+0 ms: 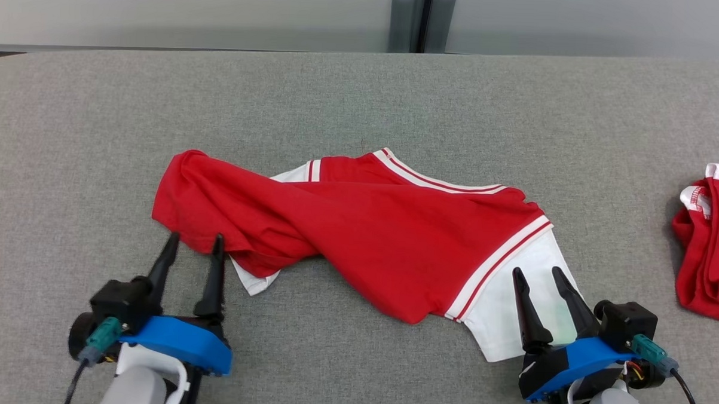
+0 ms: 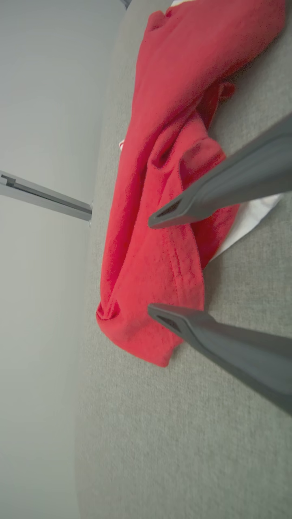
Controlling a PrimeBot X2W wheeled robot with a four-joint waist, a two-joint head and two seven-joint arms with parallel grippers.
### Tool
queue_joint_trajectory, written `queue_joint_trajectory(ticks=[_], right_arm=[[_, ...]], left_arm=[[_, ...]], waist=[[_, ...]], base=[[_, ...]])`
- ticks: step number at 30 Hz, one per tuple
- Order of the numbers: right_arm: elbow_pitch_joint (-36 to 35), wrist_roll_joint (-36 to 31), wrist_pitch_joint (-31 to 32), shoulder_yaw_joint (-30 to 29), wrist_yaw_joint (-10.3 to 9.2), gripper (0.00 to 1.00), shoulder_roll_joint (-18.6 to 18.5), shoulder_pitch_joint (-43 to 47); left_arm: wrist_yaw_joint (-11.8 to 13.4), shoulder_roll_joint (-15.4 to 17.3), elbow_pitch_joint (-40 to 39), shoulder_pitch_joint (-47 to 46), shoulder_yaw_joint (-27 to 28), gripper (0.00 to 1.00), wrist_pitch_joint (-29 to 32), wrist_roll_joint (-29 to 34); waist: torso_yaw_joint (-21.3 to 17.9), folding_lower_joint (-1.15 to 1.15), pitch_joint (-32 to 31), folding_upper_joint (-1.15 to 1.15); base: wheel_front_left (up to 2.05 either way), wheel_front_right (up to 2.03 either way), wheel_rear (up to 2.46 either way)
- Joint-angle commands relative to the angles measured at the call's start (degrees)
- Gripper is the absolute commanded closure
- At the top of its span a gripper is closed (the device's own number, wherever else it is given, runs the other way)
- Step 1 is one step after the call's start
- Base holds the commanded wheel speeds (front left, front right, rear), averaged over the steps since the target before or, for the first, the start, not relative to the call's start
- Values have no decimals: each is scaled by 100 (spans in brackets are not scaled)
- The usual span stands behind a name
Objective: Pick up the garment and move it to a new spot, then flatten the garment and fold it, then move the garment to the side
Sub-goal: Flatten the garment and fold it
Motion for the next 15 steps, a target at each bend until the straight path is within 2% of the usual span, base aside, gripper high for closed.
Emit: queue_joint_trajectory(ticks=[1, 8, 15], right_arm=[[43, 17, -15, 11, 3, 0, -26, -7], [123, -41, -15, -26, 3, 0, -27, 52], [105, -108, -14, -53, 3, 0, -25, 110]], left_arm=[[9, -54, -167, 137, -309, 0, -10, -112], [9, -103, -108, 346, -987, 0, -10, -408], [9, -214, 83, 210, -992, 0, -10, -813]], waist=[[-17, 0, -43, 1], [-130, 0, -134, 1], [-240, 0, -128, 1]], base=[[0, 0, 0], [0, 0, 0], [0, 0, 0]])
